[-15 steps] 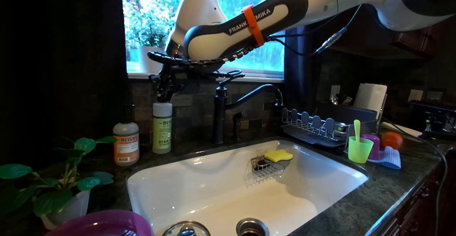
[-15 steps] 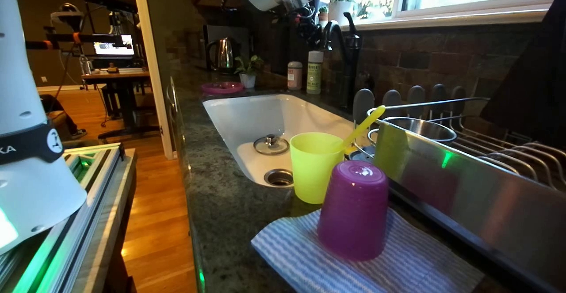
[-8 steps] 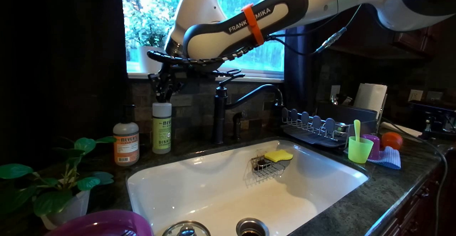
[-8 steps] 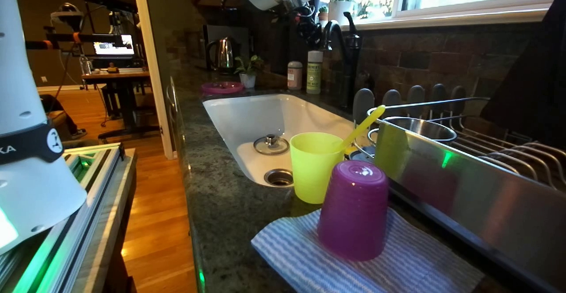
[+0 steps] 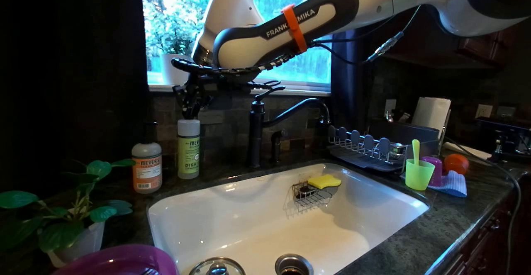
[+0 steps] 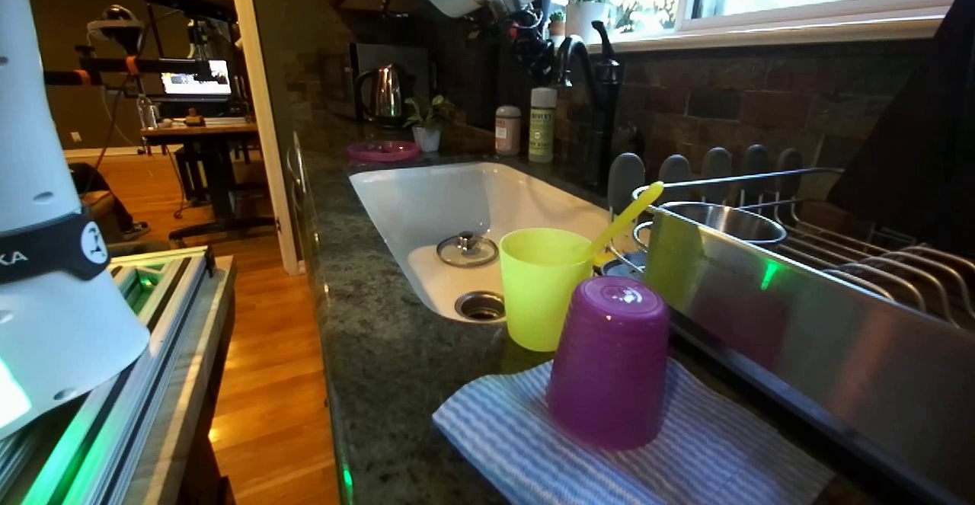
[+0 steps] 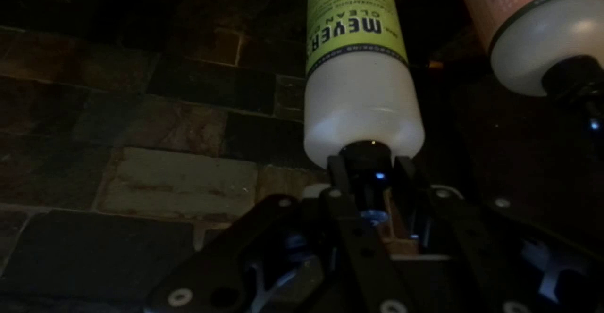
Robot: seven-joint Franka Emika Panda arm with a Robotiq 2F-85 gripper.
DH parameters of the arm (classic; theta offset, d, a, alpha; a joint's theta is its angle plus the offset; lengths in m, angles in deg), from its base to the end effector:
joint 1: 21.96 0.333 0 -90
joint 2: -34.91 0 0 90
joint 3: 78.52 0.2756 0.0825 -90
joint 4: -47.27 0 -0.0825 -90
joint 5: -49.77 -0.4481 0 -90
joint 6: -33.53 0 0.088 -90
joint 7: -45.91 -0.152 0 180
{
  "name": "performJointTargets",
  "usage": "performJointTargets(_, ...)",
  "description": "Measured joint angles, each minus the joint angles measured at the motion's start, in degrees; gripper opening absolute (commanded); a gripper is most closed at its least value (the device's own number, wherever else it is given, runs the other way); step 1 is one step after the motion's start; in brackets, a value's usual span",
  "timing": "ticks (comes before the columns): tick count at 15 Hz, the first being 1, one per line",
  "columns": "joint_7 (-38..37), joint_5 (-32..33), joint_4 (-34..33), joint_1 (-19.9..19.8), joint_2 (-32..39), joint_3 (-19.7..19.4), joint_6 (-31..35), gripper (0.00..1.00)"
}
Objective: Put the bottle, which is on the right, on the windowsill
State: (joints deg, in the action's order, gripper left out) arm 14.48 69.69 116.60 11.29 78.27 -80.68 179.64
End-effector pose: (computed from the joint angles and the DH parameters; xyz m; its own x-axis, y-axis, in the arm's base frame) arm 0.7275 0.4433 0.3027 0.7729 0.2026 0.6013 0.2321 -0.9723 0.0294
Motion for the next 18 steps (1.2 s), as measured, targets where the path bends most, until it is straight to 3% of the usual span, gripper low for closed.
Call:
performJointTargets(6,0.00,0.57,2.31,1.18,-4.78,-0.03,0.00,0.07)
performJointTargets(13,0.00,0.91,15.89,1.95,-17.56,-0.13,-2.74,0.07)
performJointTargets(18,1.02,1.01,24.41,-0.48,-27.55,0.97,-3.94,0.07)
